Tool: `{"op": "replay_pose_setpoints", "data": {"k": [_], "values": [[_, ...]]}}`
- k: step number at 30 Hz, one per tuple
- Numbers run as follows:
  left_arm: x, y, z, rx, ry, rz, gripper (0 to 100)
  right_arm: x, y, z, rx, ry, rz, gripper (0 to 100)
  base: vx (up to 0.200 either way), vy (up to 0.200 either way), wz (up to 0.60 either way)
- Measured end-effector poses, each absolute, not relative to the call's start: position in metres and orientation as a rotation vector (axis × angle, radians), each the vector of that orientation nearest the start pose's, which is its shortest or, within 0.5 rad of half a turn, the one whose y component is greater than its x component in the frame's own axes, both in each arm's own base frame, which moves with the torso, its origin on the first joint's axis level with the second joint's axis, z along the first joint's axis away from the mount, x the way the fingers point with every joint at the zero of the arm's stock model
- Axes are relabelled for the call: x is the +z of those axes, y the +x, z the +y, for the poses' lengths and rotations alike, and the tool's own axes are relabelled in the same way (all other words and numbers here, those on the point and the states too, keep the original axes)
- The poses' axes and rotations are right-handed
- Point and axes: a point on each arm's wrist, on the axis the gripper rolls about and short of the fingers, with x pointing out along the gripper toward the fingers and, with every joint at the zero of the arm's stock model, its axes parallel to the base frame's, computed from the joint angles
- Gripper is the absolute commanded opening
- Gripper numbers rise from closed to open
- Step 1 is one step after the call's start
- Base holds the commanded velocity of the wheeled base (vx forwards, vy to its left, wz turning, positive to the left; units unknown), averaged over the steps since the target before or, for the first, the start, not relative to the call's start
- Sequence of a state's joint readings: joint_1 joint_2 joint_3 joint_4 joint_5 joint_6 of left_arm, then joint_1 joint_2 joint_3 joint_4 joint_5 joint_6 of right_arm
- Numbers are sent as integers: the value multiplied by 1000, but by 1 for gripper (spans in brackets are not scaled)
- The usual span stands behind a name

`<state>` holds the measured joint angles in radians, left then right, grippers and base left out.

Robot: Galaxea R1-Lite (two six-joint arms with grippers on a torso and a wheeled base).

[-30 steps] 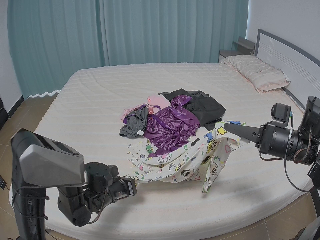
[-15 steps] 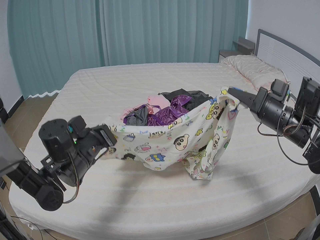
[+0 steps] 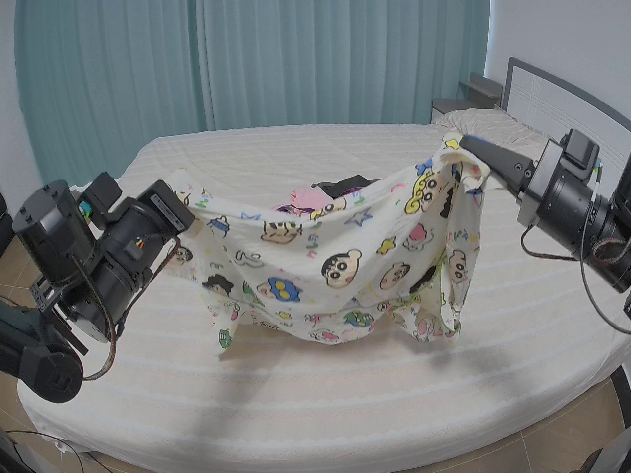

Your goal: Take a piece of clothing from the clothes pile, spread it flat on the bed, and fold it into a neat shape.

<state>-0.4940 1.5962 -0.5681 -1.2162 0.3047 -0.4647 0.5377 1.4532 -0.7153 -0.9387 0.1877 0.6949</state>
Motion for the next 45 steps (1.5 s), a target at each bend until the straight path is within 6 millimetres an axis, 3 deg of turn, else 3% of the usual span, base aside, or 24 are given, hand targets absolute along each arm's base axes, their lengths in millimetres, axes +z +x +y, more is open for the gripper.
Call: {"op": "replay_pose_setpoints", "data": {"k": [11,16,21,30,45], "values": [[153,243,-126,-185,-716,91,0,201,228,149,793,835,165,0,0,0,0],[136,242,-130,-173,-754,160,0,173,230,154,775,859,243,0,-40,0,0],[128,238,-137,-187,-745,196,0,157,230,154,743,852,292,0,-200,0,0],[124,236,-140,-188,-754,215,0,149,229,153,725,846,322,0,-200,0,0],[125,234,-138,-185,-777,214,0,151,230,153,727,846,313,0,0,0,0]]}}
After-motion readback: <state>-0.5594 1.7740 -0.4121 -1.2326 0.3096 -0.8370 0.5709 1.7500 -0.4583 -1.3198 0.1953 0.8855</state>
